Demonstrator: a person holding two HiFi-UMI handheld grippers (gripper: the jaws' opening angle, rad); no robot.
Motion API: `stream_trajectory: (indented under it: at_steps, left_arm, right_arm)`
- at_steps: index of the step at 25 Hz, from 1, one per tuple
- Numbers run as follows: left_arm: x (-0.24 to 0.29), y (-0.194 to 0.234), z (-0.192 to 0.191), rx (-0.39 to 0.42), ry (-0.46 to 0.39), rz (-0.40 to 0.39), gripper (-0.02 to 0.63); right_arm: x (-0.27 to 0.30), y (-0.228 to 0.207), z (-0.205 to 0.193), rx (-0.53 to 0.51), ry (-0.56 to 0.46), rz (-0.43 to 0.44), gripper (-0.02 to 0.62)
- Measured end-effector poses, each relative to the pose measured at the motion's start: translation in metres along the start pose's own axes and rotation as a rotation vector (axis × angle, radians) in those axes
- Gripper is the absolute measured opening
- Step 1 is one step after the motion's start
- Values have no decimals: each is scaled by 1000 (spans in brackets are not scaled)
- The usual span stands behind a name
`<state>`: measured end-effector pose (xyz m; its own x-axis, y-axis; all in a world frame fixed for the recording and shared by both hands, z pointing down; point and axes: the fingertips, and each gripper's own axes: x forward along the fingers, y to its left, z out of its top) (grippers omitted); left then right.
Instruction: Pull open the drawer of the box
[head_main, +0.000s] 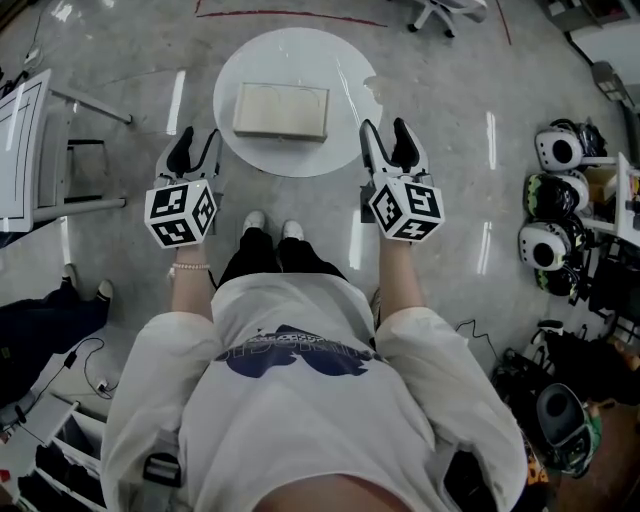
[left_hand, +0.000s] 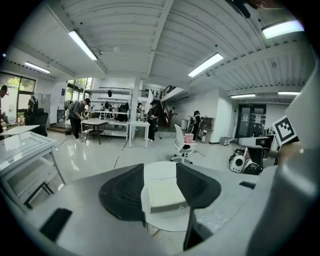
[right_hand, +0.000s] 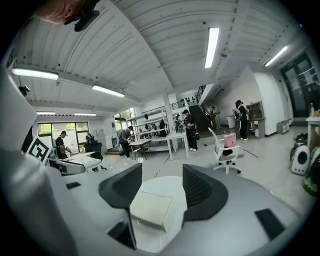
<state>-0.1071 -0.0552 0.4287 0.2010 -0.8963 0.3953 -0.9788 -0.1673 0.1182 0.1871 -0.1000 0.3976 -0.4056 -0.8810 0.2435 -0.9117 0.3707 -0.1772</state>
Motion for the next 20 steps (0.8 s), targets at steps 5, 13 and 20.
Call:
stream_trajectory:
  at_steps: [5, 13, 20]
  left_arm:
    - [19, 14, -40, -8, 97, -27, 186]
    - [43, 40, -52, -1, 144, -122, 186]
    - [79, 56, -34, 42, 140, -191, 186]
  right_arm:
    - [25, 13, -95, 31, 230, -27, 236]
    - [76, 72, -246, 111, 582, -52, 236]
    - [127, 109, -285, 101, 691, -57, 238]
